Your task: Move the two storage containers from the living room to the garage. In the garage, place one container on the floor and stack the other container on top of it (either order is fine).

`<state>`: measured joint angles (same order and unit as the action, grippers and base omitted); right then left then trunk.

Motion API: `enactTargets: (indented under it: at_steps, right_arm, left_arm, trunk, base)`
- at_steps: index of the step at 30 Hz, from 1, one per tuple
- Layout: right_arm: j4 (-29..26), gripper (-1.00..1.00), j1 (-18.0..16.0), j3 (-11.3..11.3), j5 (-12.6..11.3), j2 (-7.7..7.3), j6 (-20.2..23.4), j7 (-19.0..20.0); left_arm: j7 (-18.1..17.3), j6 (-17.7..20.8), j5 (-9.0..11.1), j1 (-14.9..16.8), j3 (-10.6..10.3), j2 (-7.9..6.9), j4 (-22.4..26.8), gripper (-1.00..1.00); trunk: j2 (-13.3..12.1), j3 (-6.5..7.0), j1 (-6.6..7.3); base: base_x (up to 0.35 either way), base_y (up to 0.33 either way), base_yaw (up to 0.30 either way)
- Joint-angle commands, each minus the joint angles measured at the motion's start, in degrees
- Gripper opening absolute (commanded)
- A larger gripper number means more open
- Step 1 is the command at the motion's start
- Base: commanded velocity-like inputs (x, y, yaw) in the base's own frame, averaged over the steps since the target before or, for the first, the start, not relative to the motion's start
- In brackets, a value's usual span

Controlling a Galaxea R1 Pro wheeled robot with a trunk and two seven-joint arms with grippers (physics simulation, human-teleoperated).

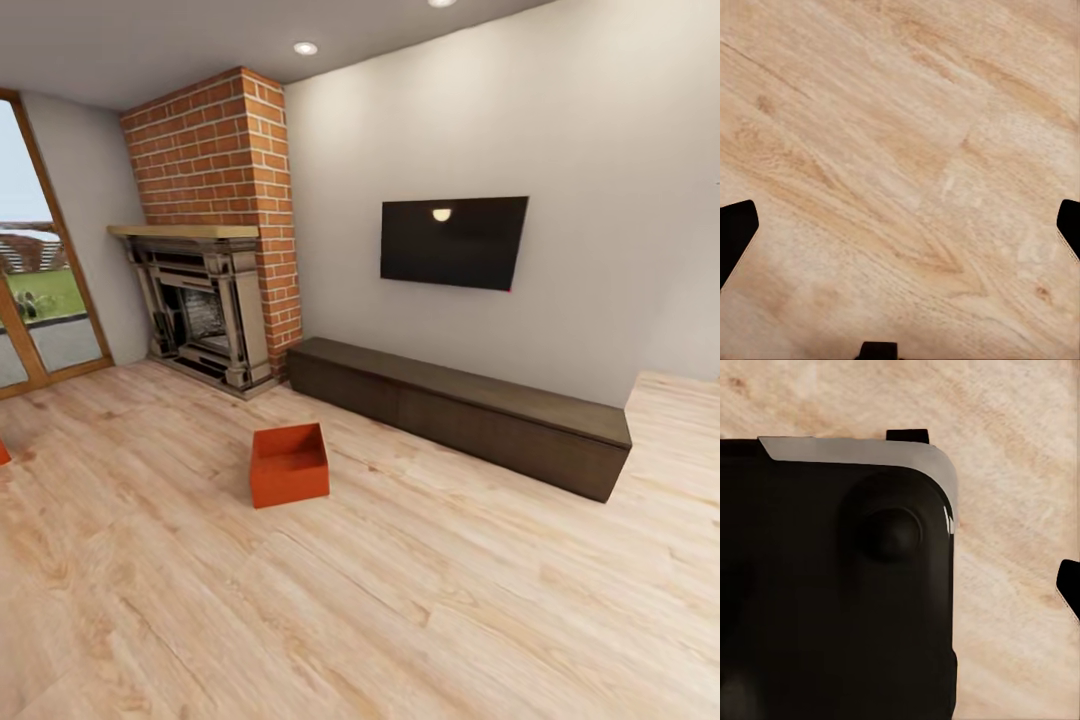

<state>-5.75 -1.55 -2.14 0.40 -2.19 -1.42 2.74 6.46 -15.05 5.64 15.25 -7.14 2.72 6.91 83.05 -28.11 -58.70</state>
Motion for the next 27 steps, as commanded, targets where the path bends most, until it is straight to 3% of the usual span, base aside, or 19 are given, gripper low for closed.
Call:
enactTargets:
  at_steps: [1,27]
  right_arm:
    - [0.0,1.00,0.0,-0.2,0.0,-0.01,-0.1,0.2]
    - [0.0,1.00,0.0,-0.2,0.0,0.16,-0.2,0.3]
  left_arm:
    - [0.2,-0.2,0.6,0.0,-0.5,0.00,-0.1,1.00]
    - [0.2,-0.2,0.6,0.0,-0.5,0.00,-0.1,1.00]
  trunk:
    - [0.0,-0.06,-0.03]
    - [0.0,-0.06,-0.03]
  base:
    - [0.344,0.000,0.000]
    - [0.344,0.000,0.000]
